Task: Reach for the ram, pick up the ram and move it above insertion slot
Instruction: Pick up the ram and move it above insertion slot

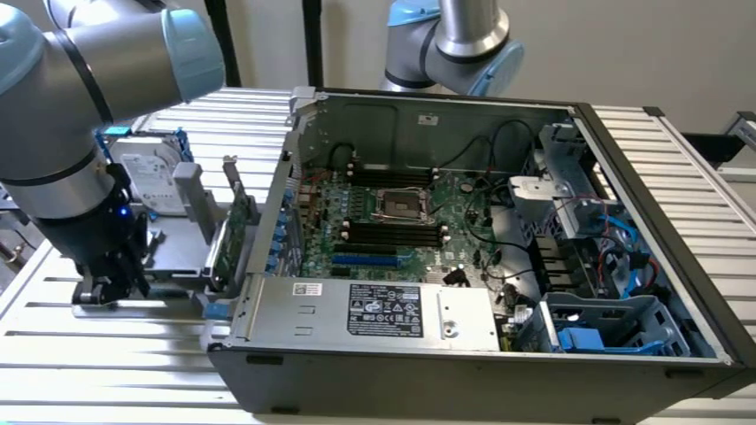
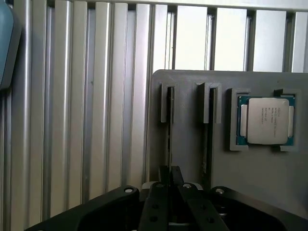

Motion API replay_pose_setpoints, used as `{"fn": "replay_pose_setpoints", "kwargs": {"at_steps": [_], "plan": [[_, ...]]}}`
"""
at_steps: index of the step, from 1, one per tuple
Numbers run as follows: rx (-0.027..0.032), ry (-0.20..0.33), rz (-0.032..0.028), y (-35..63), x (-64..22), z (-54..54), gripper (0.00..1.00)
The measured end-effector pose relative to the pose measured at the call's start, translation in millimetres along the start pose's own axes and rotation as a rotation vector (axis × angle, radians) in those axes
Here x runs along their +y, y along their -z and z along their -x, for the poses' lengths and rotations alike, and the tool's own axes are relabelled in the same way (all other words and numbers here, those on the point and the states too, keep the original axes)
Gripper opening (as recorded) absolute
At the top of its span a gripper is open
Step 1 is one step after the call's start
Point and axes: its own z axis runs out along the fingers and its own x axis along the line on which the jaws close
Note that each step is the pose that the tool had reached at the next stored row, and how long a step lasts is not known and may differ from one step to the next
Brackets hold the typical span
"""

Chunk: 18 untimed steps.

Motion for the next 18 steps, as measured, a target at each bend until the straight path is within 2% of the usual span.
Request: {"fn": "replay_pose_setpoints", "kwargs": {"at_steps": [6,14,18], "plan": [[0.0000,0.000,0.0001,17.2,0.8,0.1,0.13],[0.0000,0.000,0.0001,53.3,1.9,0.3,0.13],[0.0000,0.001,0.0000,71.4,-1.0,0.4,0.13]]}}
